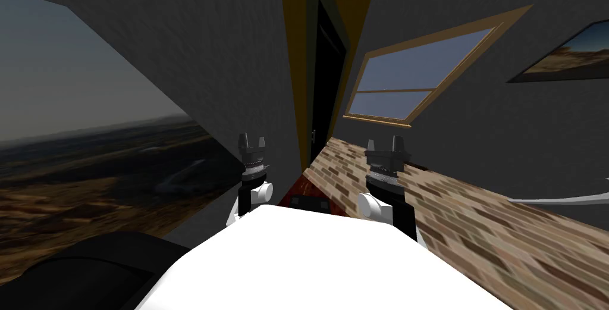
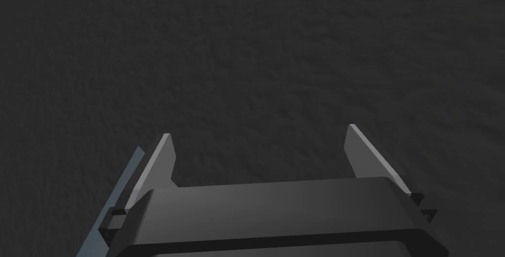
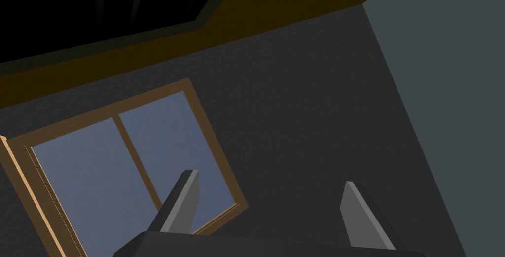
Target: Pull the door open
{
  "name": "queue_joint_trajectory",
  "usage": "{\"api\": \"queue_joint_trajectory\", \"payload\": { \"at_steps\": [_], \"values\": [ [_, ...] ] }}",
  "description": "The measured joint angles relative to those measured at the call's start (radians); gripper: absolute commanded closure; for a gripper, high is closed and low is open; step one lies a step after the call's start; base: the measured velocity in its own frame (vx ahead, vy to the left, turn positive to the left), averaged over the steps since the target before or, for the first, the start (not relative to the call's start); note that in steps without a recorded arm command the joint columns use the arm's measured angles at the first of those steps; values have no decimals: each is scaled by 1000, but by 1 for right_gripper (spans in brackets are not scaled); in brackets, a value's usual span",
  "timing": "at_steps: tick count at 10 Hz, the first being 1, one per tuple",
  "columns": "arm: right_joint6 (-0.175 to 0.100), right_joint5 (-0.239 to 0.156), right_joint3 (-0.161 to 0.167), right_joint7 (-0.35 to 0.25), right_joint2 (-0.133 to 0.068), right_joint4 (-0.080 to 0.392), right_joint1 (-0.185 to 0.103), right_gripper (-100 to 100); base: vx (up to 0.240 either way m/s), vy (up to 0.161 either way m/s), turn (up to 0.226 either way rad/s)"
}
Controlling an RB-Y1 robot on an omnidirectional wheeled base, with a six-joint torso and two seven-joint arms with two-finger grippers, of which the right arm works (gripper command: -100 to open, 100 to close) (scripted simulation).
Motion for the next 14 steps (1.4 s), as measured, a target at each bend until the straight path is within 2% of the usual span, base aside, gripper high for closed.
{"api": "queue_joint_trajectory", "payload": {
  "at_steps": [5, 8, 14],
  "values": [
    [-9, -8, -1, -44, -21, 46, -11, -100, -67, -186, 103],
    [-26, -19, -9, -102, -44, 113, -30, -100, -8, -159, 201],
    [-55, -40, -19, -219, -78, 241, -64, -100, 14, -116, 181]
  ]
}}
